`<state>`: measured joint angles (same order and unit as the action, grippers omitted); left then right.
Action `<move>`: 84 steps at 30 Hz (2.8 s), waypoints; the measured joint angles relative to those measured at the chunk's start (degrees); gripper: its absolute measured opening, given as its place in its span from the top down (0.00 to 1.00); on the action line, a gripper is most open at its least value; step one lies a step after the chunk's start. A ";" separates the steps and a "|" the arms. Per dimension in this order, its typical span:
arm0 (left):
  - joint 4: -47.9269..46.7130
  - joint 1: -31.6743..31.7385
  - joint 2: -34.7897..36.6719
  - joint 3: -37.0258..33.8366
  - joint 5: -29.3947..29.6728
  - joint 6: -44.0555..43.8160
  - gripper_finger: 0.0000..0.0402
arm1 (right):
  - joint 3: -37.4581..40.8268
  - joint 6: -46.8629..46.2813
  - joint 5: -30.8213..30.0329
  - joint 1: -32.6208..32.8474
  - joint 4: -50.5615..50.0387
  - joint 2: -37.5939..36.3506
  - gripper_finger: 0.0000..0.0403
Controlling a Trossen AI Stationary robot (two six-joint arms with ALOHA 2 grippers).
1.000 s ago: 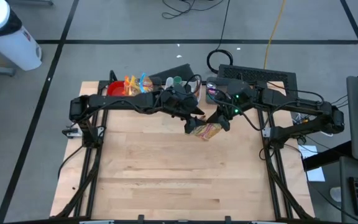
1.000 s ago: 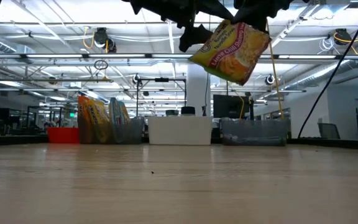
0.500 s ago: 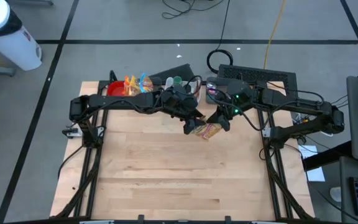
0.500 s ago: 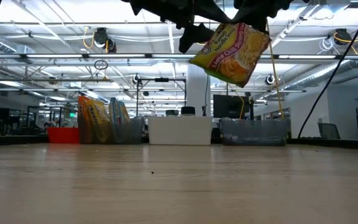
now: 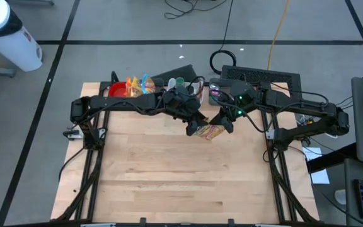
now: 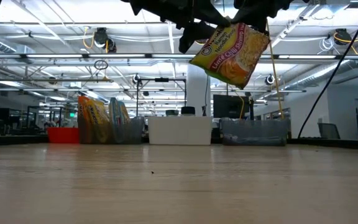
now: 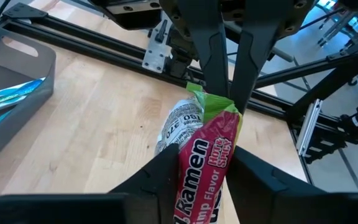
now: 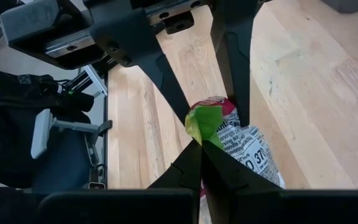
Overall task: Pick & Place Food Item
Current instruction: Put the green noodle pack into the left black bin
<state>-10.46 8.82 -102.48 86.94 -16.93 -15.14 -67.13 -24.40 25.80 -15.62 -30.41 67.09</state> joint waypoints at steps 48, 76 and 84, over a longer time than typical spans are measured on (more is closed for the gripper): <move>1.23 0.00 0.09 -0.02 -1.06 1.92 0.98 | 0.07 0.40 -0.08 -0.02 0.55 -0.01 0.94; 3.37 0.53 1.62 -0.07 -5.55 0.98 0.99 | 0.05 11.00 2.93 -4.81 -11.83 -6.34 0.46; 4.54 1.82 2.05 -0.04 -6.62 0.43 0.99 | 0.04 12.11 2.82 -4.81 -11.43 -6.36 0.57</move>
<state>-5.92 10.64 -100.42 86.89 -23.55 -14.70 -67.09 -12.29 28.62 -20.43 -41.85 60.73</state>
